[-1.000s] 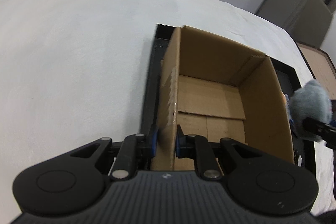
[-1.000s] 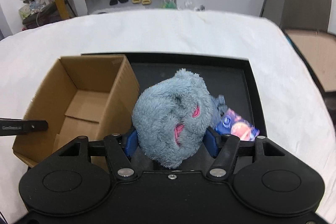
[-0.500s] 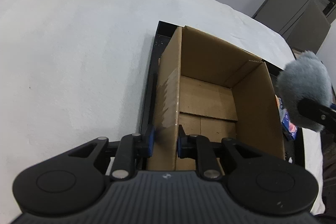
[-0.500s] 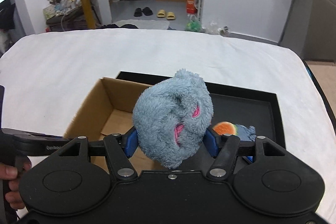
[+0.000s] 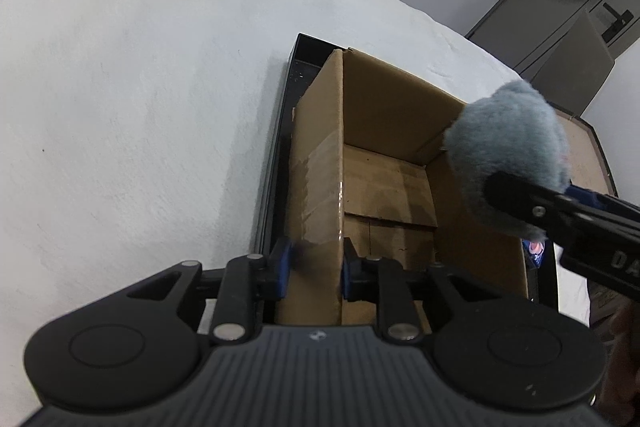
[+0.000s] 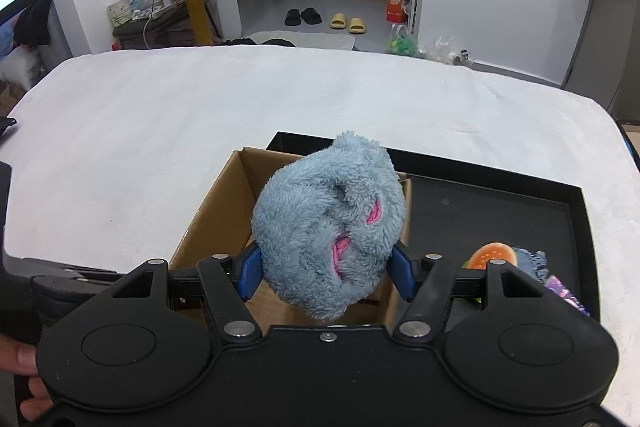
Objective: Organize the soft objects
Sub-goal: 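Lift the grey plush with the right gripper and release it into the box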
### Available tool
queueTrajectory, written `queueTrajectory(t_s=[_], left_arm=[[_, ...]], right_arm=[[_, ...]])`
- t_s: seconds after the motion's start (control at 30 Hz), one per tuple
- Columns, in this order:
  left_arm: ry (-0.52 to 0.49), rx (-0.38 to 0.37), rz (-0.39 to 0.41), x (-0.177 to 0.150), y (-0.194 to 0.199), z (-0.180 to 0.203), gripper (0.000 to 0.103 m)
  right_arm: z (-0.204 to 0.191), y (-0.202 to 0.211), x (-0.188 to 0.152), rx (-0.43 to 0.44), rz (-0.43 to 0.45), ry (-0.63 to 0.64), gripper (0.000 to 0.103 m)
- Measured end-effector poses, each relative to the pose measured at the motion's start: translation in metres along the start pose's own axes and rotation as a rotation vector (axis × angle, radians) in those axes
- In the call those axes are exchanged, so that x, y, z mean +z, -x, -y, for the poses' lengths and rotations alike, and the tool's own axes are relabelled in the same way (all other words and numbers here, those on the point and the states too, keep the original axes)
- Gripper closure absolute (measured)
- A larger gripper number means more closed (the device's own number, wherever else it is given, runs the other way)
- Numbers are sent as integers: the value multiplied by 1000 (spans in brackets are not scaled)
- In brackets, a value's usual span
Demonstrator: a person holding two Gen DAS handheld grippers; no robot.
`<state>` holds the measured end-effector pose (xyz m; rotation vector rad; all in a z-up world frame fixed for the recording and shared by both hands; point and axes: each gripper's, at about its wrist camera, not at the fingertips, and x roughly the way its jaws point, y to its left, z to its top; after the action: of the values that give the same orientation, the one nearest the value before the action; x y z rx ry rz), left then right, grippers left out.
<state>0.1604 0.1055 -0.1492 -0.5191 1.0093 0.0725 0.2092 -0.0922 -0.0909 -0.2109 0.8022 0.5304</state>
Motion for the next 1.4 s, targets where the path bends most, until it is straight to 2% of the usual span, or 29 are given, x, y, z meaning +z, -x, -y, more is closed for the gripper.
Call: queueTrajectory(t_s=[0.3, 0.5, 0.8, 0.9, 1.1, 1.27, 1.4], left_arm=[[21, -12, 8, 0, -7, -3, 80], [49, -15, 13, 1, -8, -7, 80], [52, -1, 8, -1, -6, -5, 78], [41, 23, 0, -1, -9, -2, 72], [24, 71, 22, -3, -5, 6, 51], [-13, 108, 41, -4, -1, 16, 36], [-52, 135, 48, -6, 1, 25, 30]], right_arm=[[-18, -11, 1, 47, -5, -2, 41], [-23, -17, 3, 84, 15, -13, 33], [-5, -7, -12, 62, -7, -82, 33], [3, 3, -15, 48, 4, -98, 33], [24, 25, -17, 26, 42, -128, 33], [46, 36, -24, -19, 47, -144, 27], [66, 40, -36, -56, 26, -172, 27]])
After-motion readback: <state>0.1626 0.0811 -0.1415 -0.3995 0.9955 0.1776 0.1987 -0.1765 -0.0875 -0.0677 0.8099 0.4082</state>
